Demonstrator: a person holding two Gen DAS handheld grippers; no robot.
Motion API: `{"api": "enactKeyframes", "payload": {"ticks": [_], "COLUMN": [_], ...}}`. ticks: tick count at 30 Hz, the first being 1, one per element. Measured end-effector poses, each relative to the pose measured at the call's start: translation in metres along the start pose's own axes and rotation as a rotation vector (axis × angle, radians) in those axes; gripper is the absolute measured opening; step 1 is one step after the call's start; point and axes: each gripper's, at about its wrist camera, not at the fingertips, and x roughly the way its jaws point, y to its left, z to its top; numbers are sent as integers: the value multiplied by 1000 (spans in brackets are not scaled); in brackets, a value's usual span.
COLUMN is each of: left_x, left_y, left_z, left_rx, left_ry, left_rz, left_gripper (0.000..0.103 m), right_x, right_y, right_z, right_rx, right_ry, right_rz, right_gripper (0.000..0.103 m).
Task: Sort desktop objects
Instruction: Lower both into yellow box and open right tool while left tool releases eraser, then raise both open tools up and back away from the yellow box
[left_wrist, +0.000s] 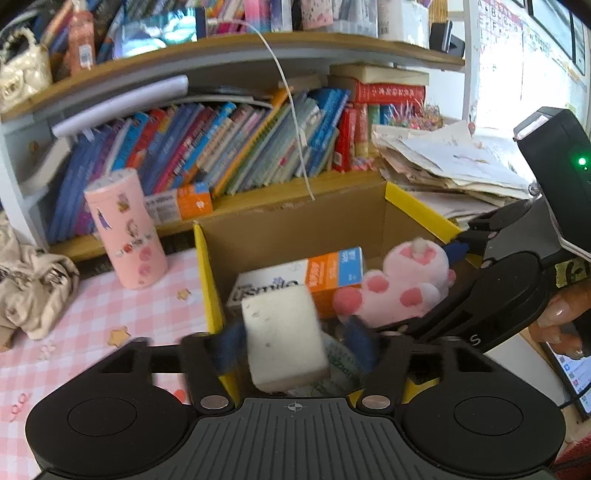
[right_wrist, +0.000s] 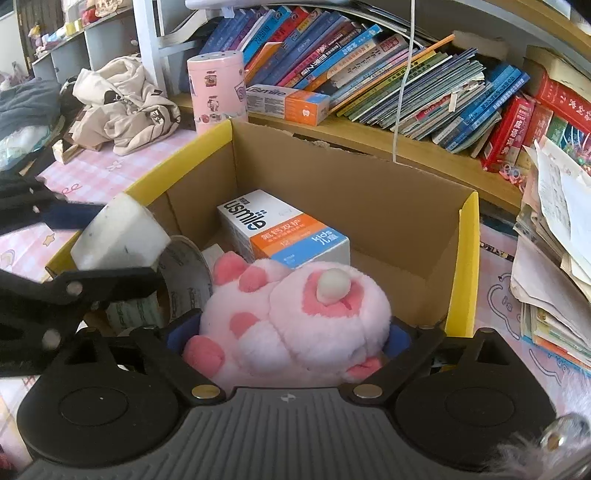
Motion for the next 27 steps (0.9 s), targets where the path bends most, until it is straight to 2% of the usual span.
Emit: {"api": "enactKeyframes", "payload": {"ticks": [3,8,21,27], "left_x": [-7,-20,-50,-64], "left_y": [0,-1,-11,-16], "left_z": [1,2,-2,-4], "left_rx": [-3,-8,-2,0], "left_ry": [-27,-68,-113,-141], "left_rz": [6,14,38,27], "left_gripper": [84,88,91,95], "right_x": [-5,-19,-51,-68], "right_y": [-1,0,6,9], "right_z": [-1,-2,-17,-26], "right_rx": [15,21,75,122], "right_ry": [-5,-42,-110,-169], "right_rz": [0,-3,-14,-33], "right_gripper": [97,98,98,98]}}
